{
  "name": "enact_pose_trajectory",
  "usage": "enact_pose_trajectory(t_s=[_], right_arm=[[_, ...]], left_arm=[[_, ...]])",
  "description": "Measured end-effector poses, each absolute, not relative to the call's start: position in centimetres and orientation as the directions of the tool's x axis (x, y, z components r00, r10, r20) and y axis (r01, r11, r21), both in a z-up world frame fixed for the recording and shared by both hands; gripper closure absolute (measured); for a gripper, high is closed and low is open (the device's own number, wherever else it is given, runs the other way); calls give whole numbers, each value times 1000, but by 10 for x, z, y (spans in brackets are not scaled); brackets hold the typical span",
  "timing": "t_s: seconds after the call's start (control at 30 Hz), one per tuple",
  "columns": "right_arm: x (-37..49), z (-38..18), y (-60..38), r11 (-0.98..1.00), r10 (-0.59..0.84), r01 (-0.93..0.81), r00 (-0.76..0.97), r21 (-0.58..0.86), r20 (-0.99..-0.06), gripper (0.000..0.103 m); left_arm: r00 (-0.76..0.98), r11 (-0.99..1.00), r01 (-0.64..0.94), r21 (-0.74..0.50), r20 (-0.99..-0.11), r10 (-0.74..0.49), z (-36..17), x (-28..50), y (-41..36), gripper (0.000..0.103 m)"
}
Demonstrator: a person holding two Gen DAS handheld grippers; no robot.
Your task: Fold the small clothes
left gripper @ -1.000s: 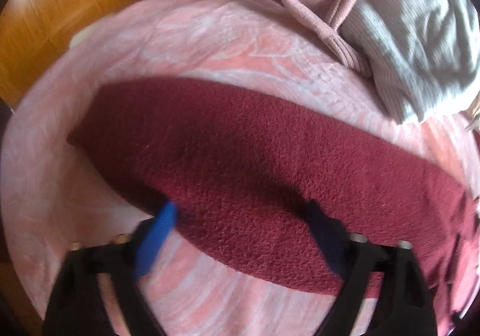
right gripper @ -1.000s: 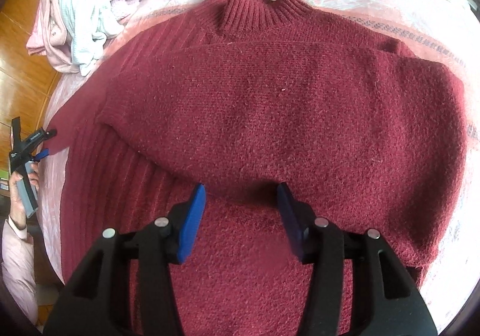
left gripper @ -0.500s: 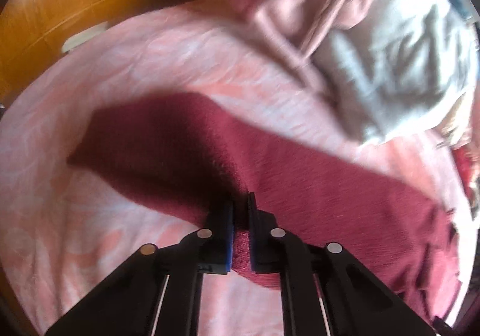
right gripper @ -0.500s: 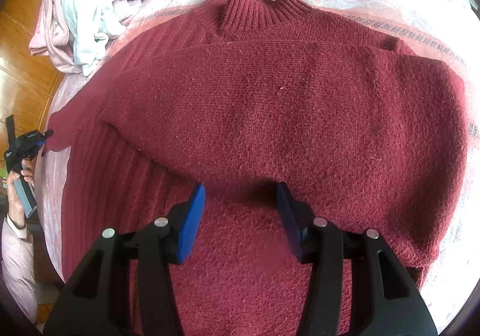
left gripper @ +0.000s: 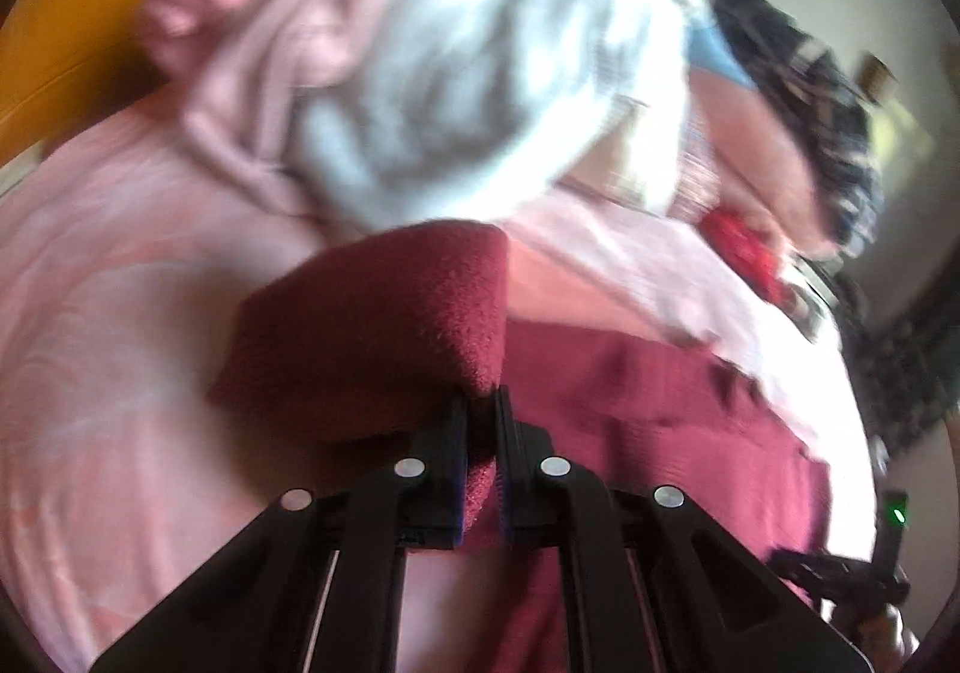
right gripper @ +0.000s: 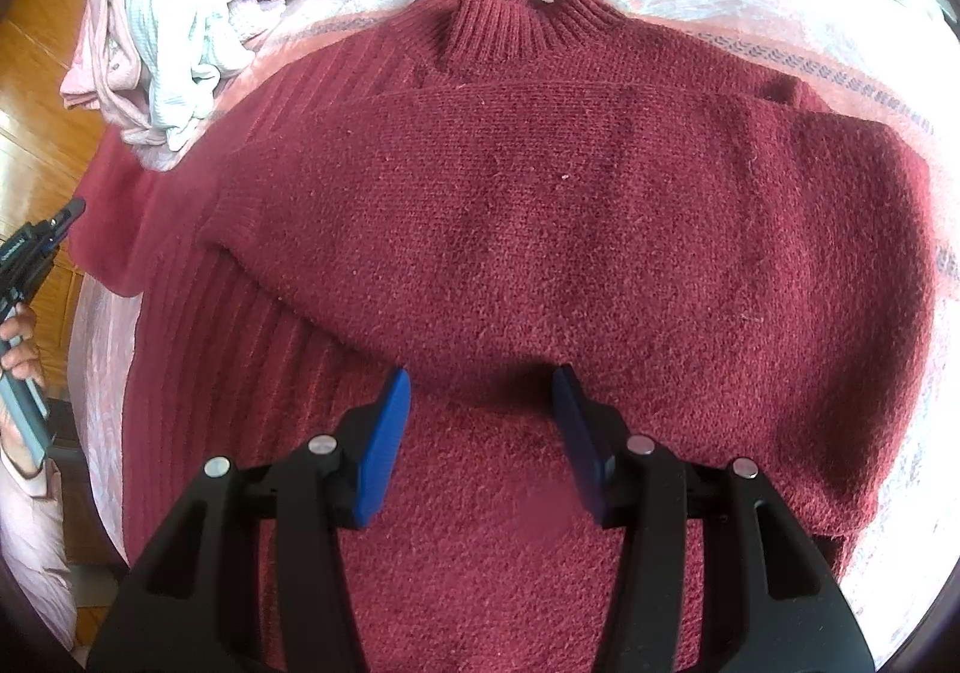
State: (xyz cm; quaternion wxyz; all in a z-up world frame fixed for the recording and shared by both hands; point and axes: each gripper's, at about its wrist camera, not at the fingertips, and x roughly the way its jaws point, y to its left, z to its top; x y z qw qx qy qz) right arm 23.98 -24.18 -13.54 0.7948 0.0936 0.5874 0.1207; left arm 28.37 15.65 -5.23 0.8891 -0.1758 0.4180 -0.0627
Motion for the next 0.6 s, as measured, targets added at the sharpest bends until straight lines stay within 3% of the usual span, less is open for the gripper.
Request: enact_pose_trajectory(t_s=[0.2, 0.37, 0.43, 0.5, 0.6], right_arm=[[237, -134, -249, 946, 323, -78, 278, 314, -905, 54], [235, -134, -253, 941, 337, -75, 276, 329, -900, 53], [236, -134, -252, 942, 336, -76, 276, 328, -901, 53], [237, -133, -251, 941, 337, -78, 274, 328, -901, 51], [239, -130, -245, 939, 343, -81, 275, 334, -898, 49]], left_arm=[[568, 918, 160, -363, -727, -386, -55, 278, 59, 95], [437, 926, 241, -290, -820, -370, -99, 277, -3, 91], [404, 928, 242, -283, -840, -362, -112, 275, -7, 78], [410, 929, 253, -268, -841, -354, -112, 271, -3, 75], [429, 926, 257, -276, -826, -366, -97, 269, 14, 55]])
